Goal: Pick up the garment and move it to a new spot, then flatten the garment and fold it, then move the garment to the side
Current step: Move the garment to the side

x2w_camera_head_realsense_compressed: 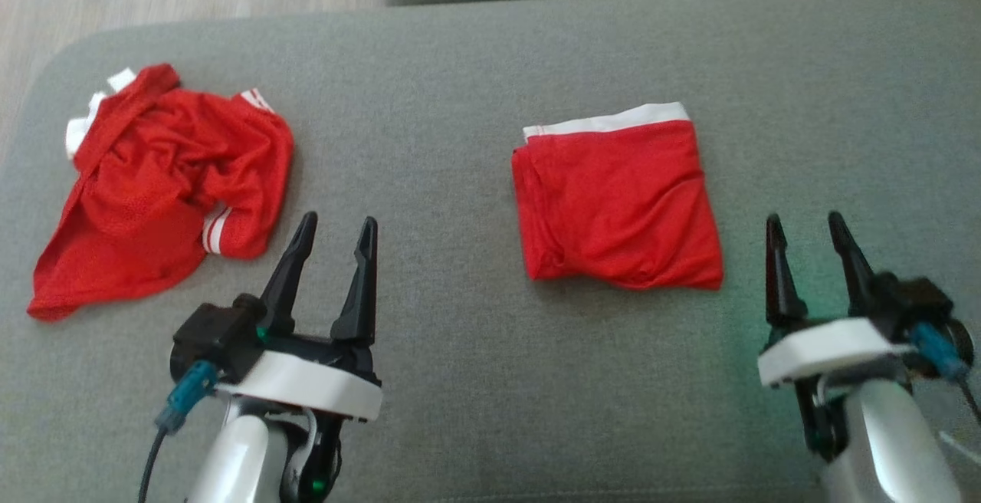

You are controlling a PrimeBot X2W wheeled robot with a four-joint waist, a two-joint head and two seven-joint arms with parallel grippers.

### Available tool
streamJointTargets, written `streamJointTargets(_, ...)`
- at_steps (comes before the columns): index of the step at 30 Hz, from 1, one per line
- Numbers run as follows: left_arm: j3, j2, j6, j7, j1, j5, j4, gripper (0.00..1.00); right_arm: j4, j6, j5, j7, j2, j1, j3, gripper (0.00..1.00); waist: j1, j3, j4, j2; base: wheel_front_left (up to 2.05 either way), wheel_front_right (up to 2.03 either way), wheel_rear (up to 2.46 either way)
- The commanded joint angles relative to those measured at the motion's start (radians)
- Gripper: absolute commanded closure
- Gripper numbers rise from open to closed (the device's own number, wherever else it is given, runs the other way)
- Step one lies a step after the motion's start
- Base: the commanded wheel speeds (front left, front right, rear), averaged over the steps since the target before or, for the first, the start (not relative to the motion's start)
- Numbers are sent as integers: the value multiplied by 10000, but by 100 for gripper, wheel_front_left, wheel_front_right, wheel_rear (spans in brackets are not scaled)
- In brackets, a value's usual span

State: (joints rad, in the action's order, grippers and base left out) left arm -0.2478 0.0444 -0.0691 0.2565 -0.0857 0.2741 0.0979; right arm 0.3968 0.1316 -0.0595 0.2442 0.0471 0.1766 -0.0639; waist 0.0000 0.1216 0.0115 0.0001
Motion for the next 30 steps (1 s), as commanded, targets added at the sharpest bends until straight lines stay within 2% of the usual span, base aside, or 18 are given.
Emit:
streamJointTargets(1,236,58,22,53,-498,-58,-397,0,-119,-9,92,-175,32,722,302,0,0,234,127,-1,0,0,0)
streamJointTargets(11,-98,58,40,53,-960,13,-342,0,1832,-9,20,-1255,31,2225,177,0,0,858,725,-1,0,0,0)
streamJointTargets(17,-135,58,115,53,-1062,37,-301,0,2843,-9,180,-1435,31,2877,187,0,0,1003,1013,-1,0,0,0)
streamJointTargets(23,-248,58,198,53,-1086,82,-332,0,3521,-9,435,-1532,31,3277,50,0,0,1099,1130,-1,0,0,0)
streamJointTargets(28,-319,58,241,53,-1114,120,-360,0,4322,-9,244,-1985,31,3634,-142,0,0,1190,1158,-1,0,0,0)
streamJointTargets(30,-300,58,250,53,-1116,107,-356,0,4641,-9,-11,-2125,31,3769,125,0,0,1194,1108,-1,0,0,0)
